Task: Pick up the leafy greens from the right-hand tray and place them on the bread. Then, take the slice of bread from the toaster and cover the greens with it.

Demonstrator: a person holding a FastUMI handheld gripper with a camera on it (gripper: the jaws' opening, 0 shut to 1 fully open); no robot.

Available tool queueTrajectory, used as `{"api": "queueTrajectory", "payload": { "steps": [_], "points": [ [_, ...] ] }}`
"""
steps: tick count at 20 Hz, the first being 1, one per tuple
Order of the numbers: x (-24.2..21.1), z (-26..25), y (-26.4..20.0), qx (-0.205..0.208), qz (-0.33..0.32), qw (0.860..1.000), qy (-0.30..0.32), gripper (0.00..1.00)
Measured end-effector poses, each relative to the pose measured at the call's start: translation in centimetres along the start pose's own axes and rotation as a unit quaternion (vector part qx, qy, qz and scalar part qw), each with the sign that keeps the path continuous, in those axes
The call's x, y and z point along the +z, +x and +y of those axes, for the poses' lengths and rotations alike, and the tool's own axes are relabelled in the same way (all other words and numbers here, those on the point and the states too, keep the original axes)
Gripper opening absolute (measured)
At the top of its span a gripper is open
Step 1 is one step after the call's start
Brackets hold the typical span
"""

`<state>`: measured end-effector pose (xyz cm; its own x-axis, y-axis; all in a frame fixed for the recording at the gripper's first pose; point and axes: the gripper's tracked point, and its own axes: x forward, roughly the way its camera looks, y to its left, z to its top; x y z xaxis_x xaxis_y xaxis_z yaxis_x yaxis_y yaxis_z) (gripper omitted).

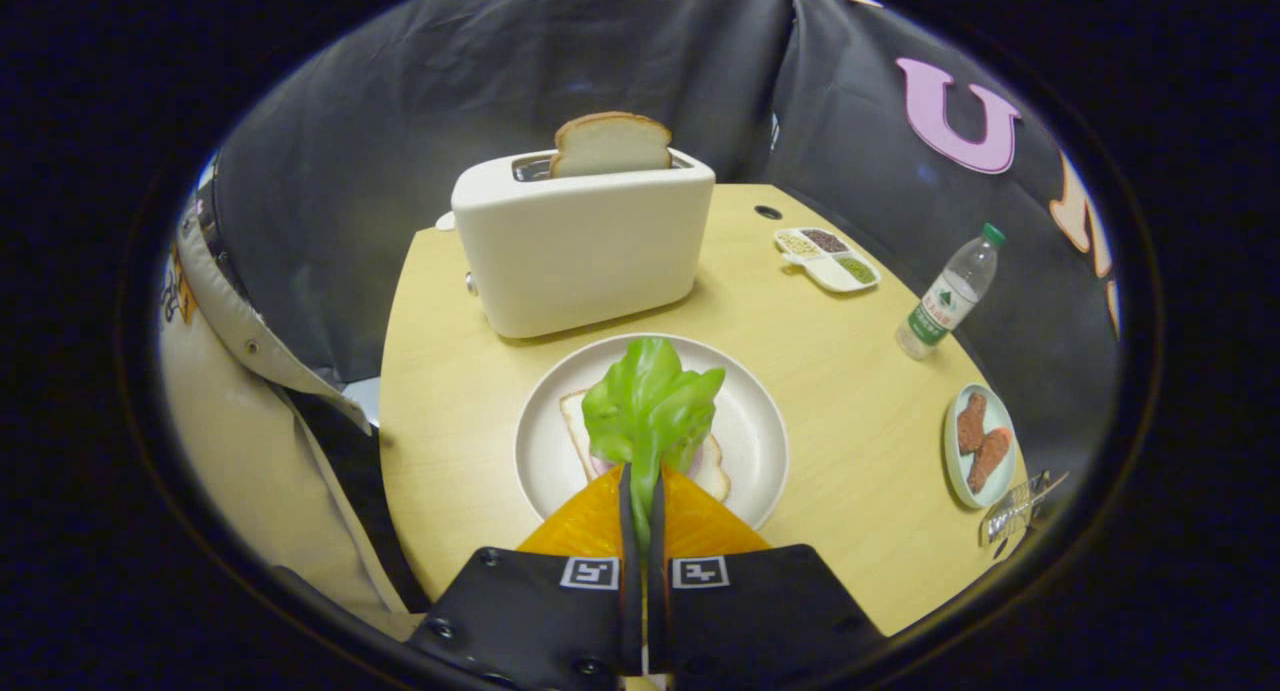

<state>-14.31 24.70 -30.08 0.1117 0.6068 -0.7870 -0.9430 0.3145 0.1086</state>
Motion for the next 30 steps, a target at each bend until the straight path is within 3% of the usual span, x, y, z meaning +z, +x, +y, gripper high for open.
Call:
{"api": "queueTrajectory", "payload": {
  "steps": [12,18,30],
  "points": [
    [0.9,1.6,3.6,0.039,0.031,0.999,-0.010,0.05],
    [0.6,0.9,4.6,0.032,0.048,0.998,-0.007,0.11],
    [1.9,0.5,4.0,0.007,0.035,0.999,-0.005,0.96]
  ]
}}
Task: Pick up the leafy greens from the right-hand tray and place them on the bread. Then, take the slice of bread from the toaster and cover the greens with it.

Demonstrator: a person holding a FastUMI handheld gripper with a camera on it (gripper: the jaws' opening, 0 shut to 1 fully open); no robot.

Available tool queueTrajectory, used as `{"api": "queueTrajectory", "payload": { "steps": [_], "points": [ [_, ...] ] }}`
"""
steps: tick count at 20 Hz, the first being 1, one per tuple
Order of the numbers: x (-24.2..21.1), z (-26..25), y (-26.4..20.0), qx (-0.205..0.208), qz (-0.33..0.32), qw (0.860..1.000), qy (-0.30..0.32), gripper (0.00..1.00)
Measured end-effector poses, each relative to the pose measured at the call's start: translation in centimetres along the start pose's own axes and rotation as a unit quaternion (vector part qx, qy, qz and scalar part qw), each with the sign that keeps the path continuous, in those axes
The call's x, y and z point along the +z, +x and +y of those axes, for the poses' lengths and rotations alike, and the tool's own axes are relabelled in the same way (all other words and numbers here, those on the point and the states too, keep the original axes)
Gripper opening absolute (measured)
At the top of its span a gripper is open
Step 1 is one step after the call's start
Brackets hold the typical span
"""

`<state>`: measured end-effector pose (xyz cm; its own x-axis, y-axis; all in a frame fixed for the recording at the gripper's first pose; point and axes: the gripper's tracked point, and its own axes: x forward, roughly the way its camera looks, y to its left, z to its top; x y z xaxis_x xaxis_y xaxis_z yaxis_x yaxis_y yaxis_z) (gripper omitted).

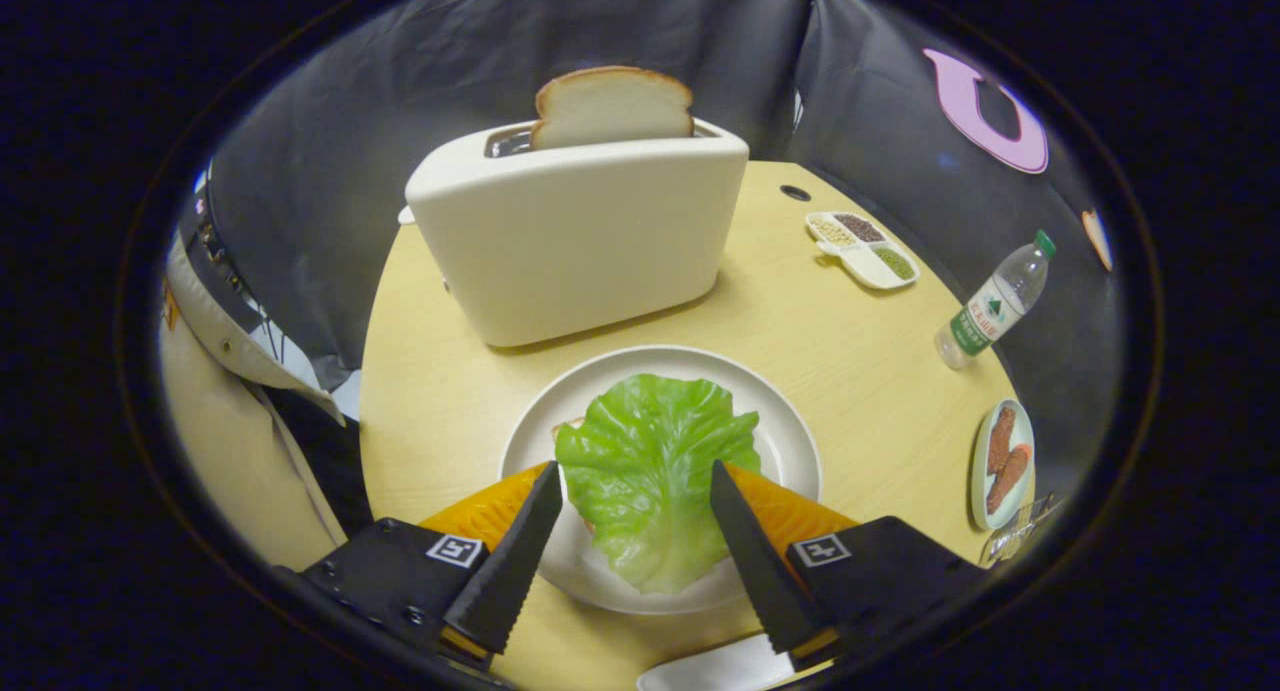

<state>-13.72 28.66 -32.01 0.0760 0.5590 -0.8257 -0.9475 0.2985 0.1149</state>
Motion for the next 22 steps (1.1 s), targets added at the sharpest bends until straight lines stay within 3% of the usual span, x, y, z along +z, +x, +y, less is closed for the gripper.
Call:
{"api": "queueTrajectory", "payload": {
  "steps": [8,13,22],
  "points": [
    [6.2,1.0,-3.4,-0.023,-0.060,0.998,0.014,0.98],
    [12.0,1.5,-5.1,-0.020,-0.118,0.991,0.064,0.98],
    [18.5,2.1,-4.9,0.009,-0.151,0.976,0.155,0.97]
  ]
}}
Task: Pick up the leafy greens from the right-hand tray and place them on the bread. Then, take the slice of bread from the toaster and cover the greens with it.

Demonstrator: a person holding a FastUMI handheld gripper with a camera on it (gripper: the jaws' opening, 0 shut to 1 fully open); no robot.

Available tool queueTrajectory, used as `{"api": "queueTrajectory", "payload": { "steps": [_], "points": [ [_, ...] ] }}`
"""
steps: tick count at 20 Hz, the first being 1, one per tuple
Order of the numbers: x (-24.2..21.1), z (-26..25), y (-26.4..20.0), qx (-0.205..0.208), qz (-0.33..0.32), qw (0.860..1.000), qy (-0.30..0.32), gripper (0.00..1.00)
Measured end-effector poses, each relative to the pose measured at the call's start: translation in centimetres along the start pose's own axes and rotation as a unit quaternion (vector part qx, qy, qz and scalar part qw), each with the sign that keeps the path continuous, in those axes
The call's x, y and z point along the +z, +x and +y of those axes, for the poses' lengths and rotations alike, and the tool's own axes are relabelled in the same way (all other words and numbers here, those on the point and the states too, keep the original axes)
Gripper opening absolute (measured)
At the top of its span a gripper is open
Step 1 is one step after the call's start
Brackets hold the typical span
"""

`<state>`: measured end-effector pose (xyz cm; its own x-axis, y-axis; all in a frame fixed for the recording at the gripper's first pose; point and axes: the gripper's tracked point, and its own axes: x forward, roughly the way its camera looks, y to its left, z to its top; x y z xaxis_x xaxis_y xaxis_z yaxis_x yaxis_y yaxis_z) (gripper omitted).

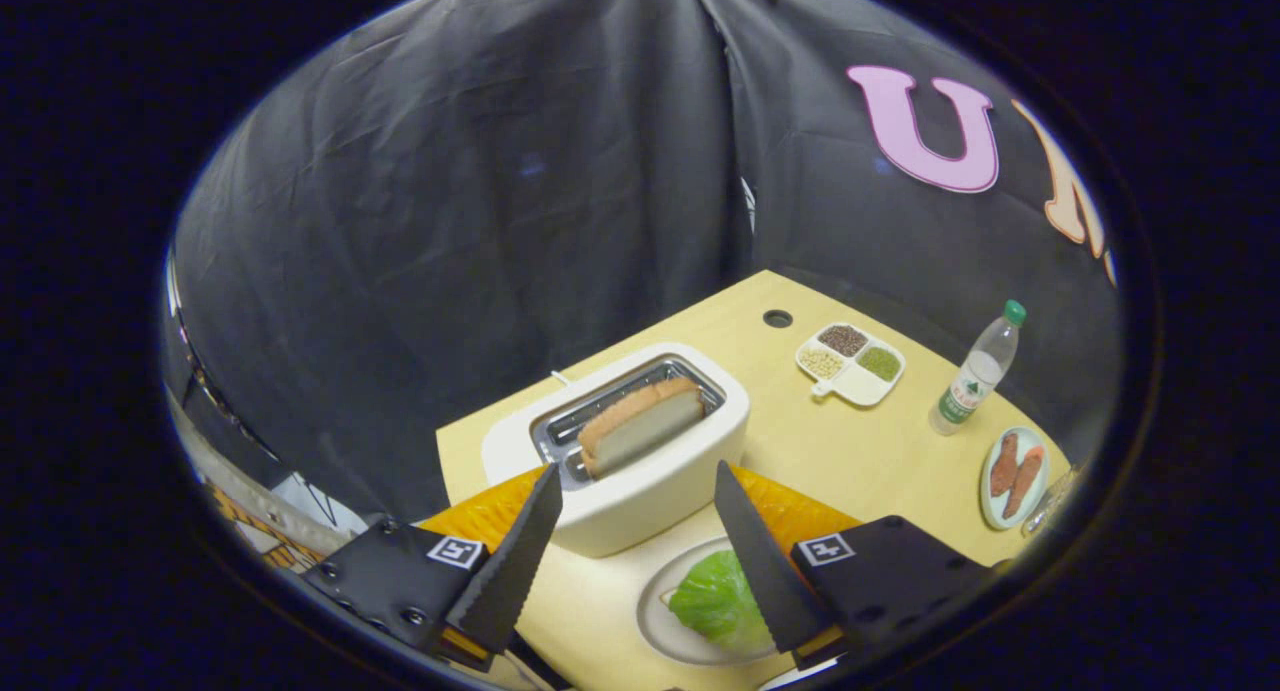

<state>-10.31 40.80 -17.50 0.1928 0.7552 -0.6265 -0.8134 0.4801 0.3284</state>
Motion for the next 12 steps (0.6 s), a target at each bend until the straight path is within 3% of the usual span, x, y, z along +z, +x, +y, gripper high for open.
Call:
{"api": "queueTrajectory", "payload": {
  "steps": [9,12],
  "points": [
    [1.5,1.6,3.4,-0.003,0.006,1.000,0.012,0.97],
    [2.0,0.9,4.3,-0.025,0.006,0.999,0.020,0.97]
  ]
}}
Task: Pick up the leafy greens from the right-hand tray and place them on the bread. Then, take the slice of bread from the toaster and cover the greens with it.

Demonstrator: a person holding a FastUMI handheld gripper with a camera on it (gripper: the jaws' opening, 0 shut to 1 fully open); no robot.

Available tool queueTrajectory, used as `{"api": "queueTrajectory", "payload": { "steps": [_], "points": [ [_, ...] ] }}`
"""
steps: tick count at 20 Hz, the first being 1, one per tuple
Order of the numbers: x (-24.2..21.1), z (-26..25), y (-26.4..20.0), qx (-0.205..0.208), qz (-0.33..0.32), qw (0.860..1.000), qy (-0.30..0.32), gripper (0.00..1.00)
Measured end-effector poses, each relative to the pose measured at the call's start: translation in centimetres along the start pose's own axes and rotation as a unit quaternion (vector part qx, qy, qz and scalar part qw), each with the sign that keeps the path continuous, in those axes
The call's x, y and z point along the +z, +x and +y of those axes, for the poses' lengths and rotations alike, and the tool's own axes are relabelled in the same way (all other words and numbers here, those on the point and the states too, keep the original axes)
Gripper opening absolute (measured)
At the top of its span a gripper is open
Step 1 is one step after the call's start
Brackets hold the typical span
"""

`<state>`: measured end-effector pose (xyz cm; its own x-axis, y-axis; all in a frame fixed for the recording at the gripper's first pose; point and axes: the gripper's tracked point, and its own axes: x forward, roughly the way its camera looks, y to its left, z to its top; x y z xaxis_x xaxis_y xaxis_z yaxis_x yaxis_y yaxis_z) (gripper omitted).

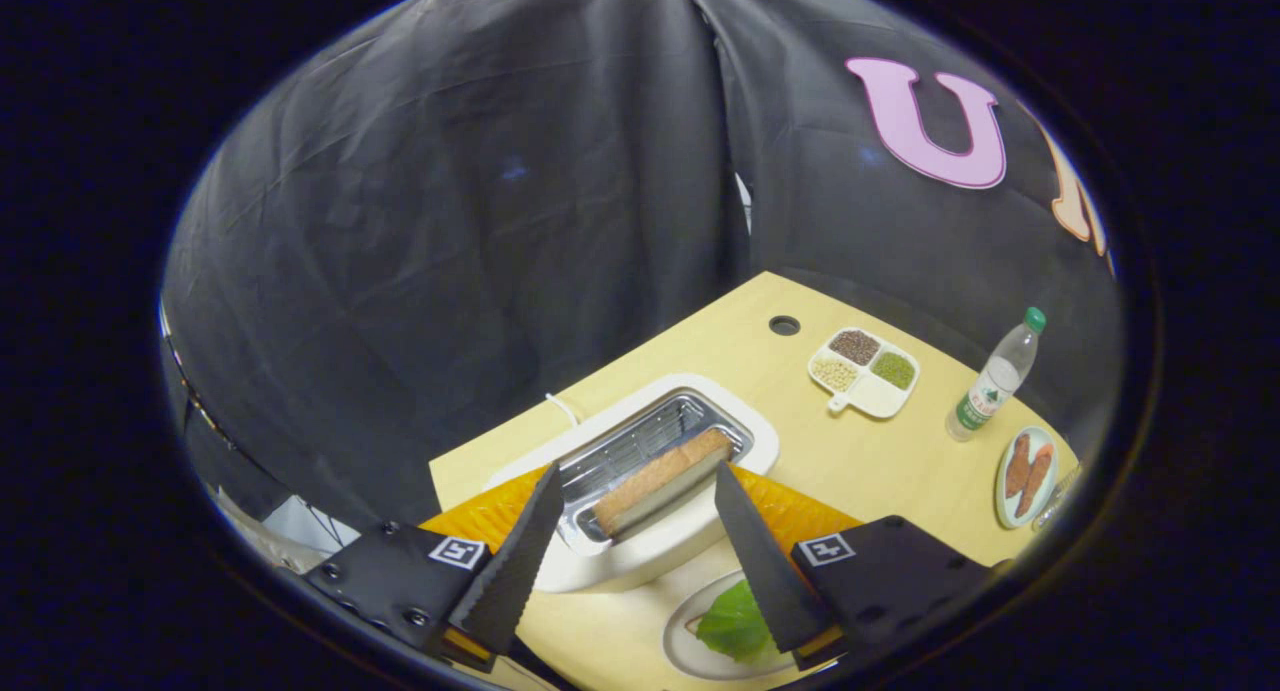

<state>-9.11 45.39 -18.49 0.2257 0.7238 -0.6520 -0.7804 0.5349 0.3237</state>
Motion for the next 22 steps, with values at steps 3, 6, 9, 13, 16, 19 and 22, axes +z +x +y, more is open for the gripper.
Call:
{"api": "queueTrajectory", "payload": {
  "steps": [3,6,9,13,16,19,22],
  "points": [
    [-0.3,-0.4,1.3,-0.015,0.013,1.000,0.013,0.97],
    [-0.7,-0.6,2.2,-0.023,0.026,0.999,0.027,0.97],
    [-1.0,-0.8,2.9,-0.030,0.036,0.998,0.038,0.95],
    [-1.5,-0.8,3.3,-0.033,0.051,0.997,0.048,0.89],
    [-1.8,-1.1,3.3,-0.036,0.056,0.997,0.044,0.66],
    [-2.0,-0.8,3.1,-0.035,0.065,0.996,0.045,0.41],
    [-1.9,-0.4,3.8,-0.027,0.057,0.996,0.057,0.26]
  ]
}}
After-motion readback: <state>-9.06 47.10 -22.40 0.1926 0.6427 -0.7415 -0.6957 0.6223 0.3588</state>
